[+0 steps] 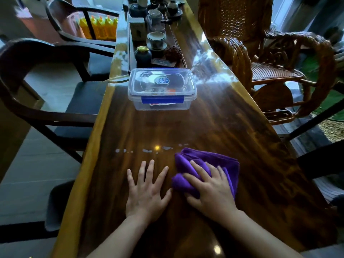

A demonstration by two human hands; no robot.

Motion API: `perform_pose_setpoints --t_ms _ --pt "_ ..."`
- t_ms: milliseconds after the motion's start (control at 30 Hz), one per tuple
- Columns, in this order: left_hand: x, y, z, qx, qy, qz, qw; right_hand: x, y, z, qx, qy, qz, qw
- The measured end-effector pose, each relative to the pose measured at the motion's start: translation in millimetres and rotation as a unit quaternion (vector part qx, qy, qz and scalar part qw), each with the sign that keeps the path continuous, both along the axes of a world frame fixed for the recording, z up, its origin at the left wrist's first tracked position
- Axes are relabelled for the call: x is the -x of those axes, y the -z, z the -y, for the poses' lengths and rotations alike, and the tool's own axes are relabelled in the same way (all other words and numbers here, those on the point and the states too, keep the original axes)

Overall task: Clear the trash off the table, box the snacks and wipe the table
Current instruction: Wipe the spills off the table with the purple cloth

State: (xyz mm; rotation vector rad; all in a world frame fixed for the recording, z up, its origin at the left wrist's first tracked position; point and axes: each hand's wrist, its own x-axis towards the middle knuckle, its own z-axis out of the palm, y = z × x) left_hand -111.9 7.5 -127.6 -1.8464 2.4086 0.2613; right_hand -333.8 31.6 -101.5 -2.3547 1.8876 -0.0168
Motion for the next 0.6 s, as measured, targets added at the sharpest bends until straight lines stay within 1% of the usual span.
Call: perform_pose_setpoints --t_ms 33,67,100,133,233,300,333,367,400,467,500,600 --pt "-1 0 0 -0.001 0.001 -0.002 1.0 9 0 -1 0.004 -0.023 -0.005 1.0" --pt "-2 2 0 -0.002 0.0 -0.005 1.0 18 0 7 0.015 -0.024 -0.011 1.0" --pt "-2 1 0 -0.009 -0.001 -0.009 1.0 25 2 22 0.019 0.003 -0.016 1.0" --pt "-2 -1 -1 -0.014 -0.004 -0.016 1.0 27 2 41 0.021 0.052 -0.018 0.998" --pt "-4 -7 2 -0.007 0.001 -0.039 0.999 8 2 98 0.004 0.199 -0.006 0.98" --pt "-10 -14 5 -0.039 -0.003 -0.08 0.996 -15 0 119 -0.002 0.252 0.007 0.968" --pt "-16 -17 7 -0.053 -0.004 -0.1 0.994 -23 -1 121 -0.002 0.252 0.007 0.968" --pt "-25 -20 7 -0.056 0.002 -0.107 0.993 -29 -2 117 0.001 0.233 0.002 0.973" --pt "-37 -20 6 -0.053 0.012 -0.094 0.994 -34 -4 105 0.009 0.201 -0.003 0.98" --pt "-65 -15 3 -0.025 0.023 -0.038 0.999 -39 -3 68 0.038 0.119 0.004 0.992" --pt "-78 -12 -1 -0.008 0.019 -0.019 1.0 -41 -2 45 0.05 0.084 0.012 0.995" --pt "-100 -4 -13 0.0 0.005 0.013 1.0 -43 5 -10 0.079 -0.012 0.004 0.997"
